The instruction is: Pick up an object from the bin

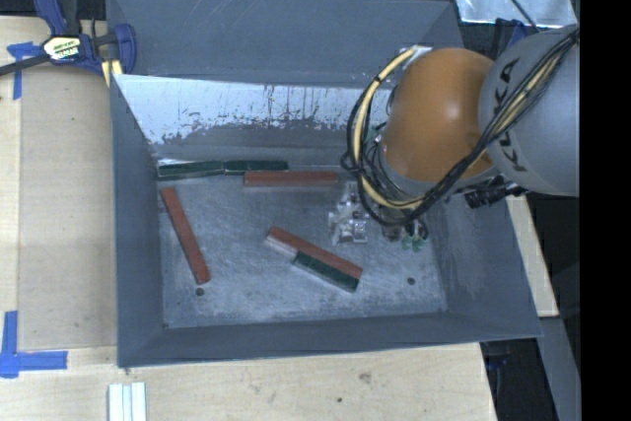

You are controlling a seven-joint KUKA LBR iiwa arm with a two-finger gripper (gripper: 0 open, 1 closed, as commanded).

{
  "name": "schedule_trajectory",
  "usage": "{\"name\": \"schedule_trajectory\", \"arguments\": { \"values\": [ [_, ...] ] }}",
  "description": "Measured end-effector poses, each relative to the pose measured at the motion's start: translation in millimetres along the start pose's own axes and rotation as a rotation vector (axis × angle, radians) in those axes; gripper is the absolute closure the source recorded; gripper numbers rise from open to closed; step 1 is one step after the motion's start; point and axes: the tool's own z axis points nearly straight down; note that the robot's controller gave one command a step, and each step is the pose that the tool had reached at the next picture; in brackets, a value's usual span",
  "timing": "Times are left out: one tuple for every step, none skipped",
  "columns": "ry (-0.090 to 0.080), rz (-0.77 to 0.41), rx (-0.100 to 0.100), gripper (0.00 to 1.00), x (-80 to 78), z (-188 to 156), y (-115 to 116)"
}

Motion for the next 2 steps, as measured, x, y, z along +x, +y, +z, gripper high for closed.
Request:
{"name": "schedule_trajectory", "arguments": {
  "values": [
    [-0.002,0.007,0.0,1.0,-7.0,-68.8,-7.2],
    [0.003,0.01,0.001,0.0,-1.2,20.8,-1.0]
  ]
}}
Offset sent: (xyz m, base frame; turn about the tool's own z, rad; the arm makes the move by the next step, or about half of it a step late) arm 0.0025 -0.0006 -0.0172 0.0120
